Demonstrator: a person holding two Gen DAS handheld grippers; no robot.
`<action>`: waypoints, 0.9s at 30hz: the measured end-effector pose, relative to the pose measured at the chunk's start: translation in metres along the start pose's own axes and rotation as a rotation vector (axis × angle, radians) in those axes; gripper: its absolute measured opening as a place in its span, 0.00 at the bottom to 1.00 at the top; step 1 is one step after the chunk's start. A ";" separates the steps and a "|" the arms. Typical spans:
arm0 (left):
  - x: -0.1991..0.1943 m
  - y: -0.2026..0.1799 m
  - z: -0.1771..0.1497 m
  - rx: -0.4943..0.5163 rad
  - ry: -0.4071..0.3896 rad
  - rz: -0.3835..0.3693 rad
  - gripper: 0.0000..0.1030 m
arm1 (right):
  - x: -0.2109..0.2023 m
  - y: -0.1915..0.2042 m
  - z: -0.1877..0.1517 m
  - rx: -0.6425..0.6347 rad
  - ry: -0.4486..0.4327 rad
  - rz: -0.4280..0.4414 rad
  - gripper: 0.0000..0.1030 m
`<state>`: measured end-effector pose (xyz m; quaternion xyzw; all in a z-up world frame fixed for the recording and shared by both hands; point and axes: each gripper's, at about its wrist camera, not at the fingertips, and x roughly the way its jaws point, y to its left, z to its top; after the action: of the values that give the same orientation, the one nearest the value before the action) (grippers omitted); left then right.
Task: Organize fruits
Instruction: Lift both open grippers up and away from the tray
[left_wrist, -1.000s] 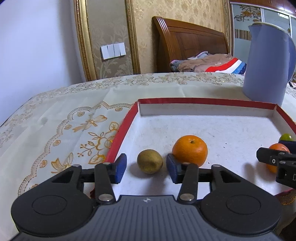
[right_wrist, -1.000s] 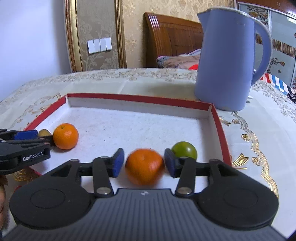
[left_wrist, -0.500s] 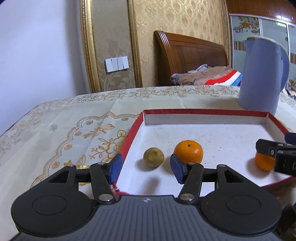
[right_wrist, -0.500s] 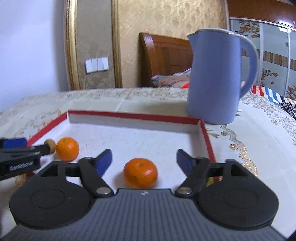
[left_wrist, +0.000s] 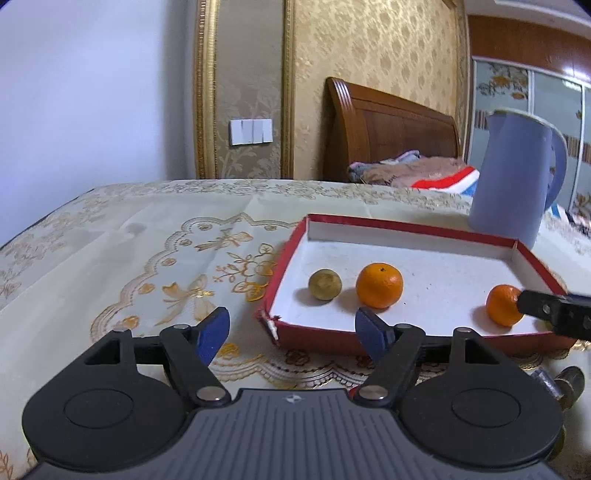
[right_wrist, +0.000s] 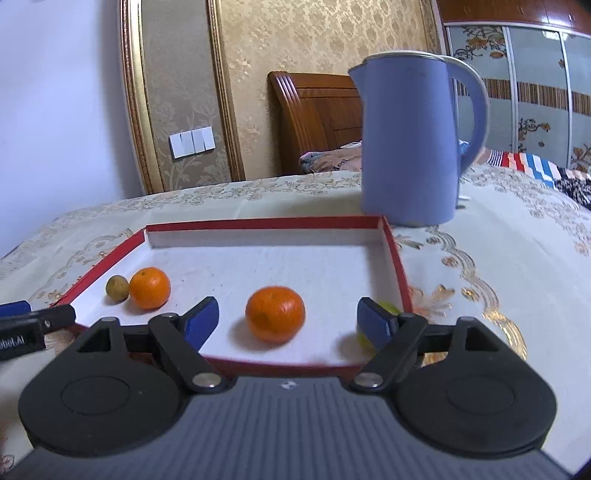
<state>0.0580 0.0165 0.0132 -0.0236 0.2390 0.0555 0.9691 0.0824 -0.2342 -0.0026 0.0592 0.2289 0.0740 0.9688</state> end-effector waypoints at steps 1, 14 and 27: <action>-0.002 0.003 -0.001 -0.013 -0.001 -0.002 0.73 | -0.005 -0.003 -0.001 0.010 -0.009 0.000 0.80; -0.003 -0.007 -0.014 0.073 0.062 -0.022 0.73 | -0.066 -0.053 -0.035 0.087 -0.006 -0.034 0.82; 0.000 -0.002 -0.014 0.045 0.087 -0.003 0.73 | -0.067 -0.075 -0.042 0.195 0.021 -0.029 0.91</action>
<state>0.0519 0.0132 0.0003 -0.0045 0.2822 0.0474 0.9582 0.0127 -0.3157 -0.0219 0.1490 0.2462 0.0382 0.9569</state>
